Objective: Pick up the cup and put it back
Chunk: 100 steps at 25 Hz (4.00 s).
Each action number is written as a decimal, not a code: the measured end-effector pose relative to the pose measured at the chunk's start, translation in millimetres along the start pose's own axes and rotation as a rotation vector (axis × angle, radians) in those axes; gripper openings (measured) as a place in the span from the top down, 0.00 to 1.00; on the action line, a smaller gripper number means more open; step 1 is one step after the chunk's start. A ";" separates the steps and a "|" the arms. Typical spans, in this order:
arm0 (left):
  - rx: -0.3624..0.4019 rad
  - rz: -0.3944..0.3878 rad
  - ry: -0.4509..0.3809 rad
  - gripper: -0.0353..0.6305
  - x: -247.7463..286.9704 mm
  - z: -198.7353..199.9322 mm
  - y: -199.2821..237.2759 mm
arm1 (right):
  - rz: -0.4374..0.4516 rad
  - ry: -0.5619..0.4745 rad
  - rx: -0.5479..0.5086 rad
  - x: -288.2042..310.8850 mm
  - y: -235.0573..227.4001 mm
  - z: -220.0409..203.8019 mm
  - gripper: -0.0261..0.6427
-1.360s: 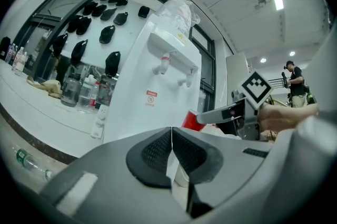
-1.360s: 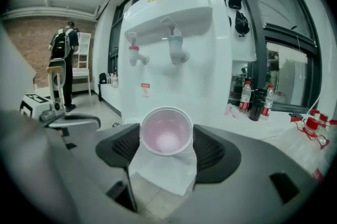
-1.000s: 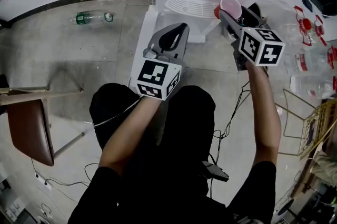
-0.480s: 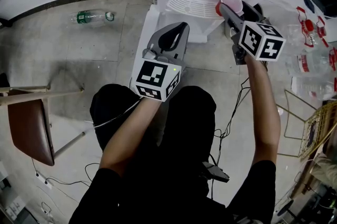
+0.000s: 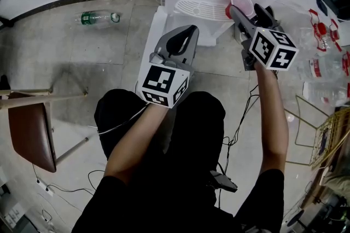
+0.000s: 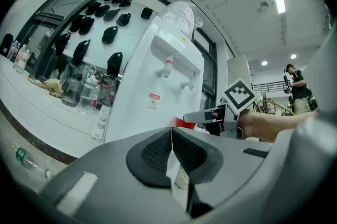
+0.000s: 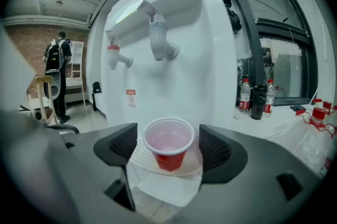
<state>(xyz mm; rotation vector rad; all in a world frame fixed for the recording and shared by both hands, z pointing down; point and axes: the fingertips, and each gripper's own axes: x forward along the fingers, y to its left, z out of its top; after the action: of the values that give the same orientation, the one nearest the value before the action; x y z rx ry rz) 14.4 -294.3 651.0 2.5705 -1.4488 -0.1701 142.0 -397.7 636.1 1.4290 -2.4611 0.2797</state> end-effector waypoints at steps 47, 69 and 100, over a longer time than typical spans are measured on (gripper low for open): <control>-0.122 0.297 0.243 0.93 -182.4 392.4 -187.1 | 0.014 0.431 0.382 -334.7 137.1 150.5 0.97; 0.067 0.194 0.100 0.93 -282.0 599.4 -273.9 | -0.052 0.032 0.219 -531.1 205.9 419.7 0.97; 0.101 0.133 0.076 0.93 -292.2 608.0 -274.7 | -0.112 -0.008 0.198 -551.7 217.3 427.6 0.97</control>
<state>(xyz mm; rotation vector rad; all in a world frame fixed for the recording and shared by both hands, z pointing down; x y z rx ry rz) -22.8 31.1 0.4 2.5163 -1.6325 0.0200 151.2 29.2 42.7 1.6426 -2.4040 0.5059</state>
